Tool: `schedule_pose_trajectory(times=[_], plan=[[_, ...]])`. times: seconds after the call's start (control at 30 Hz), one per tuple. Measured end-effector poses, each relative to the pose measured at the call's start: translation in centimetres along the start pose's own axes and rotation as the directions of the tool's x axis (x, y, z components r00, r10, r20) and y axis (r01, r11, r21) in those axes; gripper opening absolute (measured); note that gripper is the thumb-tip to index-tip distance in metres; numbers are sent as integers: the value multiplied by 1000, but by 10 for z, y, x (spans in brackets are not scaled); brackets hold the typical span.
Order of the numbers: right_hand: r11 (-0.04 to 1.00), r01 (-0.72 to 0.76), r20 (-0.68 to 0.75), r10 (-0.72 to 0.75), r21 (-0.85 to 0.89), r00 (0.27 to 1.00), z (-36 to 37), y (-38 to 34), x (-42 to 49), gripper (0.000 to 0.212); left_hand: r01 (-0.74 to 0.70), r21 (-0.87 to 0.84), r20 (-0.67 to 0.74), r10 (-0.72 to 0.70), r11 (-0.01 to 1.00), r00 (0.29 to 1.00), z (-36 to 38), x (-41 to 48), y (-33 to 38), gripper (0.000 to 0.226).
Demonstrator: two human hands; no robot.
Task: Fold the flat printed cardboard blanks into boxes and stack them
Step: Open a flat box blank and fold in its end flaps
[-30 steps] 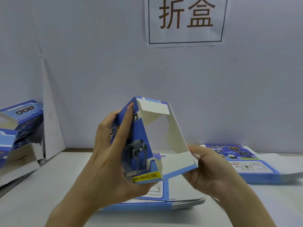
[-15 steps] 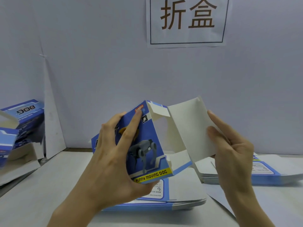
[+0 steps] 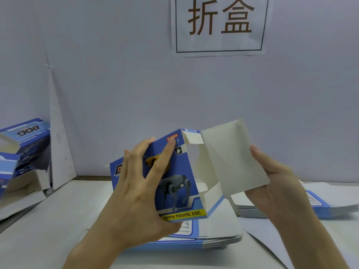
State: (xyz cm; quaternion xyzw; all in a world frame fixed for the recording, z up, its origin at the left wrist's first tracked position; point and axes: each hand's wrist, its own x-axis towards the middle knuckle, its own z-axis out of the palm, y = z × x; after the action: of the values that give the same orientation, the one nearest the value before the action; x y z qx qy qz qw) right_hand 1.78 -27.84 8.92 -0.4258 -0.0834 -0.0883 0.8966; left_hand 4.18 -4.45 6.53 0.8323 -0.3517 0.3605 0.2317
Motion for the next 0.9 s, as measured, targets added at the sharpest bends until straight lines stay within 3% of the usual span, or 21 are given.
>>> schedule_pose_trajectory(times=[0.1, 0.27, 0.4, 0.47, 0.6, 0.77, 0.9], plan=[[988, 41, -80, -53, -149, 995, -2, 3, 1, 23, -11, -12, -18, 11, 1000, 1000, -1, 0, -1, 128], [996, 68, -94, -73, -65, 993, 2, 2, 1, 20, -35, 49, -4, 36, 998, 999, 1, 1, -4, 124], [980, 19, -160, -51, -199, 986, -2, 6, 0, 27, -57, 44, -12, 57, 997, 998, 0, 2, -6, 127], [984, -5, -188, -29, -176, 982, -2, 6, 0, 27, -51, 32, -19, 52, 998, 998, -1, 2, -6, 128], [996, 55, -161, -67, -76, 985, 2, 3, 0, 20, -49, 39, -19, 50, 998, 999, -1, 2, -4, 126], [969, 62, -217, -115, -239, 969, -2, 8, -1, 28, -54, 46, -24, 55, 997, 998, -1, 2, -5, 126], [953, 179, -143, -218, -243, 965, 9, 9, -7, 18, -11, 63, -52, 14, 998, 999, 1, 3, -3, 125]])
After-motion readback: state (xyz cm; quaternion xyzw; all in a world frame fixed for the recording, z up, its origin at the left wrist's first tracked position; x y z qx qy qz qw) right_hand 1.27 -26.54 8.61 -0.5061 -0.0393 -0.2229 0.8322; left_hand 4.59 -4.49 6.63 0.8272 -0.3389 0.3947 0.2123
